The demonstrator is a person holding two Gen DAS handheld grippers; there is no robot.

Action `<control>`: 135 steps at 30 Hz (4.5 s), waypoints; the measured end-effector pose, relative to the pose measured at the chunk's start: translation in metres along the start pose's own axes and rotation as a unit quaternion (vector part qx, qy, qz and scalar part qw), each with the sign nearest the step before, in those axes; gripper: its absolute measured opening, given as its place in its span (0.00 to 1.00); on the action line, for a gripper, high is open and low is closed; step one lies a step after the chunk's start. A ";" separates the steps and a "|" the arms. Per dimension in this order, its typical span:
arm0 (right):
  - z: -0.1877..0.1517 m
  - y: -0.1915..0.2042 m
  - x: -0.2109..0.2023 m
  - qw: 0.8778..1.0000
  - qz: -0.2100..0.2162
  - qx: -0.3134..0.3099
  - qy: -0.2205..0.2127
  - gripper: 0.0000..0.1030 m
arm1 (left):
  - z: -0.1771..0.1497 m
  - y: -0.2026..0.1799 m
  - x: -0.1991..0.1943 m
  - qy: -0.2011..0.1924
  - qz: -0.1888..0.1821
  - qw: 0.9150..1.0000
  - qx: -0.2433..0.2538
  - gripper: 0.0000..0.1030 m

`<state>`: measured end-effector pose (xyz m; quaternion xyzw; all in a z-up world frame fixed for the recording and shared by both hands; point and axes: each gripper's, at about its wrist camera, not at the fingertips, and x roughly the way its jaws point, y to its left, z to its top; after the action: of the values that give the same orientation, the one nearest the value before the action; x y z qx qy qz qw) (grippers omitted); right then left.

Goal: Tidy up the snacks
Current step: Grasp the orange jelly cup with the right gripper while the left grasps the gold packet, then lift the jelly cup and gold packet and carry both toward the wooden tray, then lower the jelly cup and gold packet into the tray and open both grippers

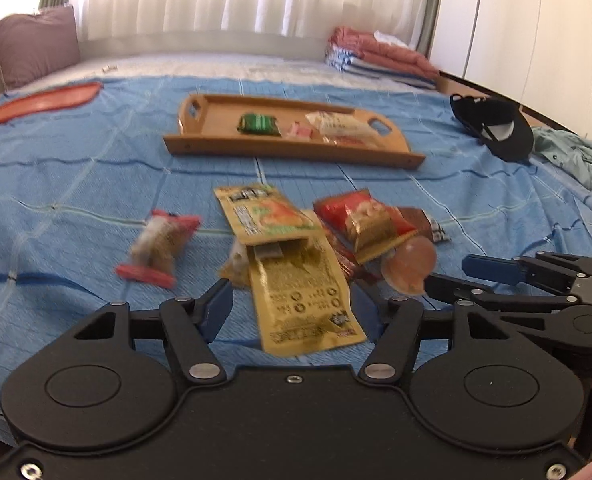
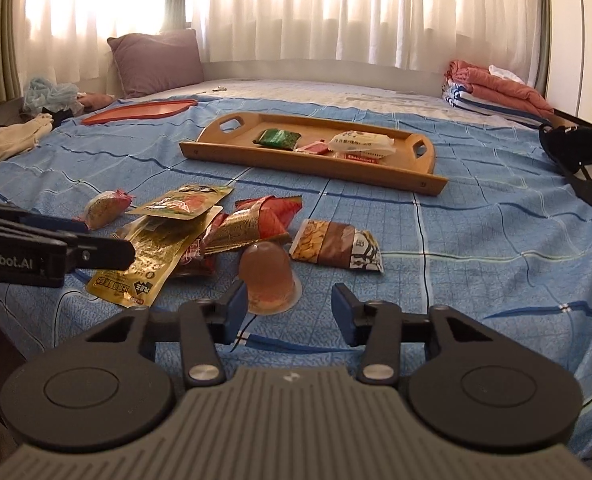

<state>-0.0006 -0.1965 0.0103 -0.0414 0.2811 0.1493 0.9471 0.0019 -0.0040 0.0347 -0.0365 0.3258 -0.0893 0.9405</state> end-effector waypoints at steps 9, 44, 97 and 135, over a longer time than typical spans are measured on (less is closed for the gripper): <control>-0.007 -0.011 -0.006 1.000 -0.009 0.018 -0.003 0.57 | -0.002 -0.019 0.031 0.017 0.014 1.000 0.006 0.75; 0.007 0.007 0.020 1.000 0.020 0.009 -0.009 0.61 | -0.002 -0.001 0.030 0.007 0.048 0.999 0.018 0.67; 0.120 -0.065 0.017 0.994 -0.033 0.075 -0.068 0.14 | 0.141 0.018 0.004 -0.095 0.030 0.995 0.002 0.51; 0.126 -0.090 0.137 0.996 -0.006 0.060 0.061 0.48 | 0.178 0.057 0.106 -0.056 0.042 0.998 -0.003 0.51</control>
<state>0.2013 -0.2261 0.0409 0.0050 0.3466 0.1237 0.9298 0.2021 0.0331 0.1031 -0.0304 0.2744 -0.0469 0.9600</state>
